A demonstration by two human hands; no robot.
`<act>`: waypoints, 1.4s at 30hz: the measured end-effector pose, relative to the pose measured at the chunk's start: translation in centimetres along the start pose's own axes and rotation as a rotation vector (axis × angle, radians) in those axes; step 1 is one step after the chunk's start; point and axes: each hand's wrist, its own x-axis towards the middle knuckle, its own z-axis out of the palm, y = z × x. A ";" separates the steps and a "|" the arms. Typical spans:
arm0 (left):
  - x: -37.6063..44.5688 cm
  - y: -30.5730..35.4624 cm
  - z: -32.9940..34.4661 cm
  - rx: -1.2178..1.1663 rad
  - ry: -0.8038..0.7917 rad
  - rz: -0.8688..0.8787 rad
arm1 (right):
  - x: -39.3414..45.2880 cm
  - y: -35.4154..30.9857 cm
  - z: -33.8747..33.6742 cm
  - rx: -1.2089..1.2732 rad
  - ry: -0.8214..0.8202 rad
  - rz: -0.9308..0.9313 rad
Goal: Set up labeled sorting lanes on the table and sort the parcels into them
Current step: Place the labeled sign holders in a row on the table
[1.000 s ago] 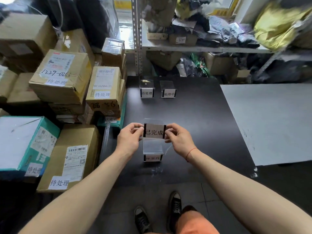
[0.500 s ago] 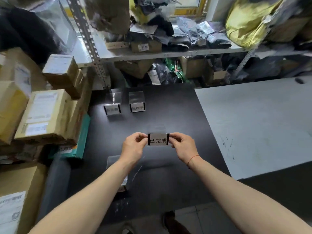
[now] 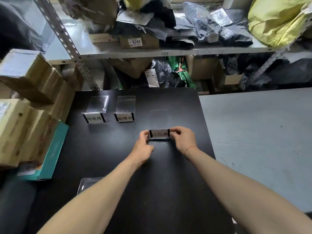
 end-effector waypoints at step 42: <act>-11.0 1.7 -12.1 -0.030 0.049 0.199 | -11.5 -5.4 4.1 0.154 0.004 -0.085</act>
